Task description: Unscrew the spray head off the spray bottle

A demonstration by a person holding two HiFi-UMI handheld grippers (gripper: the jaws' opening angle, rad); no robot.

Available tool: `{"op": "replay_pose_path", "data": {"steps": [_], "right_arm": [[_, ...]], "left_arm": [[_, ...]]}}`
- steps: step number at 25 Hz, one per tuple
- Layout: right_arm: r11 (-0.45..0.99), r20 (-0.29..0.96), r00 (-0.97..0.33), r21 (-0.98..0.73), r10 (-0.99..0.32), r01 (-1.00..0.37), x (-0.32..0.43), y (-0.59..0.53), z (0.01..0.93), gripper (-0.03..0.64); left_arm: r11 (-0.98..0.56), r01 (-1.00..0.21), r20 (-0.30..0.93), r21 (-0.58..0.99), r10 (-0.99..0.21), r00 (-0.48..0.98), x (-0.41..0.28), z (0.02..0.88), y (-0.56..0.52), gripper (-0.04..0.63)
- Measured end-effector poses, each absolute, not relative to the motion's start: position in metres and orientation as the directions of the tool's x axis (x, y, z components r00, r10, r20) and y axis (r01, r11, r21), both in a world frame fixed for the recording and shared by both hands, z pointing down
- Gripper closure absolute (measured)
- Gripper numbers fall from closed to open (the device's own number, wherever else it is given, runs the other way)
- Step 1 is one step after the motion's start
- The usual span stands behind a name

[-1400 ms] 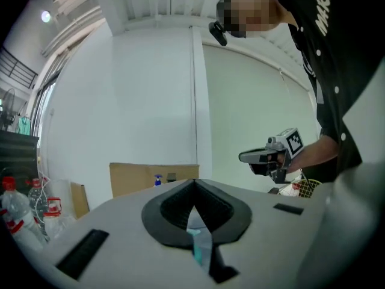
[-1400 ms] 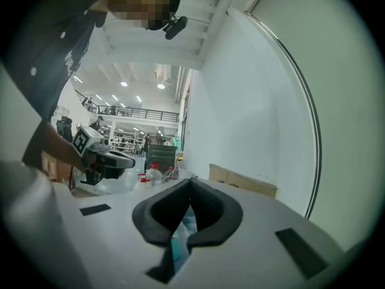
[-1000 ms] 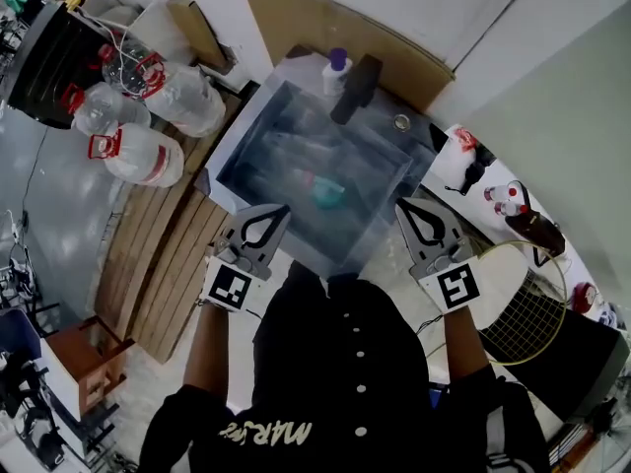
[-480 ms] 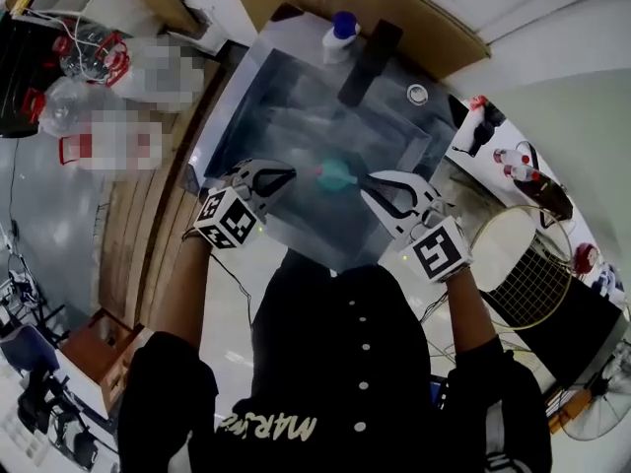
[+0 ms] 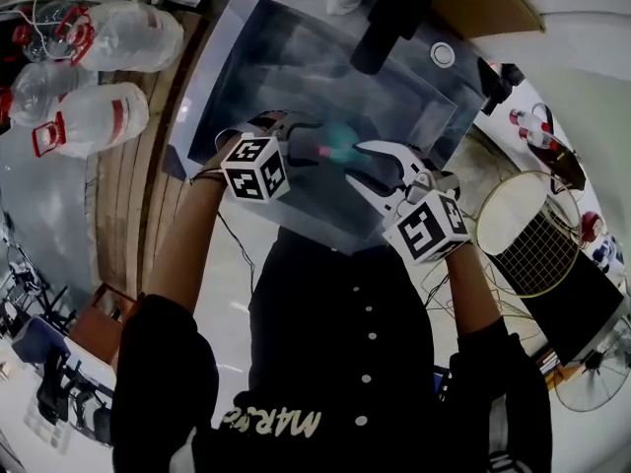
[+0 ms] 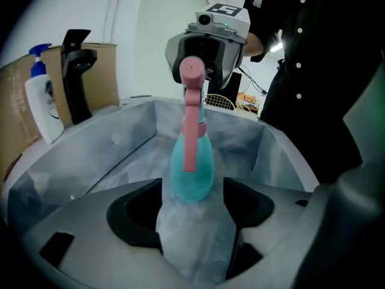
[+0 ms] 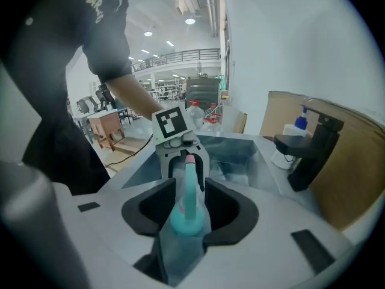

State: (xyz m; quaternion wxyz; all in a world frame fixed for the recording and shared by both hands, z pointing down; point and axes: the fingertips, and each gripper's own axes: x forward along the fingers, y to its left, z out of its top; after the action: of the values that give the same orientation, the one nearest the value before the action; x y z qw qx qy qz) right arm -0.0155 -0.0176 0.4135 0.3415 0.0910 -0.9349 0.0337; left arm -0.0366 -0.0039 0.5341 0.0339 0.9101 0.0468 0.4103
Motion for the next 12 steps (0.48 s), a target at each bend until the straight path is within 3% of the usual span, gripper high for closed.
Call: {"op": "replay_pose_path", "data": {"steps": [5,12], "right_arm": [[0.983,0.670,-0.729,0.005,-0.139,-0.183,-0.024,-0.022,0.436,0.453],[0.986,0.700,-0.705,-0.016,-0.109,-0.168,-0.028,-0.021,0.456,0.453]], "left_arm": [[-0.988,0.126,0.729,0.088,0.150,0.667,-0.020,0.564,-0.009,0.224],[-0.977,0.188,0.652,0.103,0.209,0.729,0.005,0.573,-0.003,0.206]]}}
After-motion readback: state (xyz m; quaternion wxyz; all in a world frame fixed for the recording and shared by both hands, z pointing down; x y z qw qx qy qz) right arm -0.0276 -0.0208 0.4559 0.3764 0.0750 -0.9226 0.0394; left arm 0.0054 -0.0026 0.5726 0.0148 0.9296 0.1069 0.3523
